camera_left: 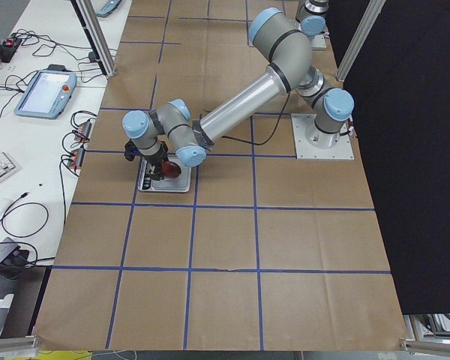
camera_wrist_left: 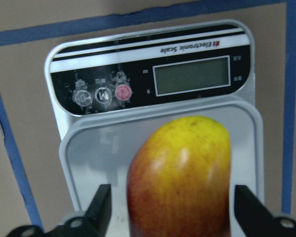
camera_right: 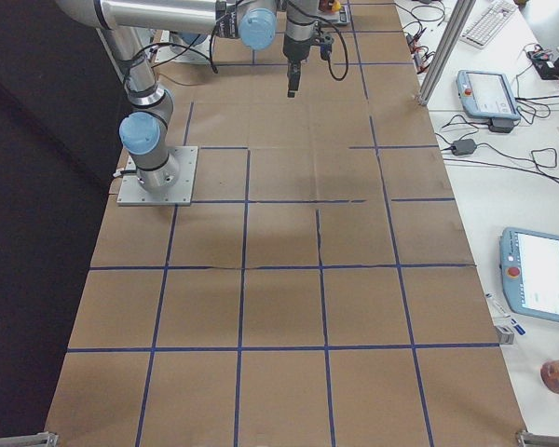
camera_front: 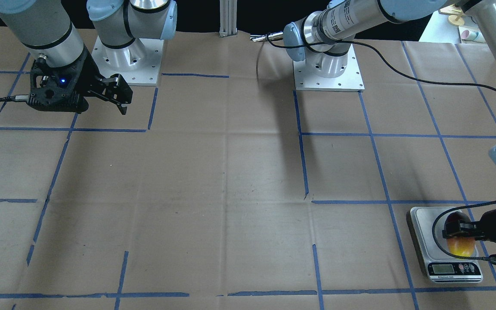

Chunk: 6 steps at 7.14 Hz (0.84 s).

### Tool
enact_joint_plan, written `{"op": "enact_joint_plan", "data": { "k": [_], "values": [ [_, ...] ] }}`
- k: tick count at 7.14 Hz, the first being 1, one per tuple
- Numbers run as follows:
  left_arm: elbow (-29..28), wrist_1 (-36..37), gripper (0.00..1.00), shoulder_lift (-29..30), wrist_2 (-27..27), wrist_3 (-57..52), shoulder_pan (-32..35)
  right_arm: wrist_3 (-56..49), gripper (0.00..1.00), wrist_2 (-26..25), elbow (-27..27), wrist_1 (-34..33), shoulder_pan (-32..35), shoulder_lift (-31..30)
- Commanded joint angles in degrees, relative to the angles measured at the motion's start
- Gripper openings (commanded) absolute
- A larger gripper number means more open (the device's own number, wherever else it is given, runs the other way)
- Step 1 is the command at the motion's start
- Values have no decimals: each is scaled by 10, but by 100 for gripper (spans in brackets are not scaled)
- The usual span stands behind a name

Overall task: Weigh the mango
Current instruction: 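Lower the mango onto the scale pan and open the left gripper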

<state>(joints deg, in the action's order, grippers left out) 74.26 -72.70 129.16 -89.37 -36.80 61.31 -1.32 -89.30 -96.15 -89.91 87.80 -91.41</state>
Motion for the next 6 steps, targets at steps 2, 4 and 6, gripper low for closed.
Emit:
{"op": "enact_joint_plan", "data": {
  "k": [2,4,6],
  "values": [
    [46,-41,100,-116,2,43,24,0,100,0,0,0,0,0],
    [119,-41,100,-241,2,174,93,0,100,0,0,0,0,0],
    [163,-121,100,-333,2,313,177,0,100,0,0,0,0,0]
  ]
}}
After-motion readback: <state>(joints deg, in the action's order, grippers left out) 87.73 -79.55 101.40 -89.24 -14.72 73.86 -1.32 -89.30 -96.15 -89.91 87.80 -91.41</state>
